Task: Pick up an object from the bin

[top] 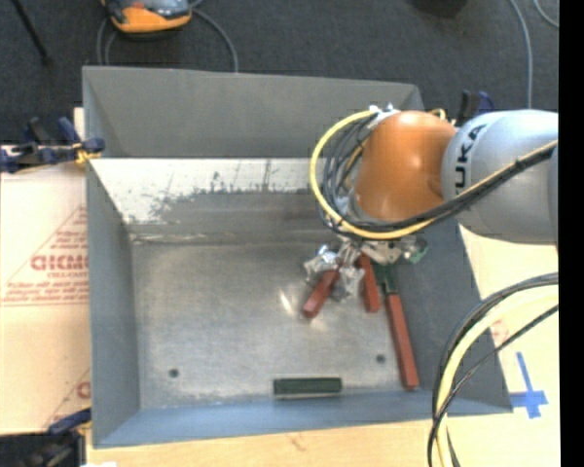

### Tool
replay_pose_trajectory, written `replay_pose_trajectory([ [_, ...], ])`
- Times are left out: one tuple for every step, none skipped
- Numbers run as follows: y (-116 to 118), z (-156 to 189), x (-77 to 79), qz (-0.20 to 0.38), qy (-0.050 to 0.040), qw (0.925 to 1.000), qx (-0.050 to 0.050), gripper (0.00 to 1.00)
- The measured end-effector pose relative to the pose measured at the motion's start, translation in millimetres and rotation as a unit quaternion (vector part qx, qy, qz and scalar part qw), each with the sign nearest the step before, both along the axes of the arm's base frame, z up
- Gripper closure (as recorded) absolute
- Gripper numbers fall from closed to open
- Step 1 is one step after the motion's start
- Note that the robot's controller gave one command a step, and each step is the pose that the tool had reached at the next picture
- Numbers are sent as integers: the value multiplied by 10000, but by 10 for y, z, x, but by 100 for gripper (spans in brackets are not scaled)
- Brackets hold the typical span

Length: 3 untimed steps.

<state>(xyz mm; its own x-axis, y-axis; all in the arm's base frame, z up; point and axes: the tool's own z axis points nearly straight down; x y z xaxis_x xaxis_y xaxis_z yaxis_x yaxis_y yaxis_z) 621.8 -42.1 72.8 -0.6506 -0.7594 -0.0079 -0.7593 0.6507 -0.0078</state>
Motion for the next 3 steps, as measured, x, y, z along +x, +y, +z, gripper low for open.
replay_pose_trajectory([
  [1, 37, -9, -2, 22, 10000, 0, 100],
  [0, 171, -19, -10, 54, 10000, 1, 100],
  [-2, 338, -10, -16, 43, 10000, 0, 100],
])
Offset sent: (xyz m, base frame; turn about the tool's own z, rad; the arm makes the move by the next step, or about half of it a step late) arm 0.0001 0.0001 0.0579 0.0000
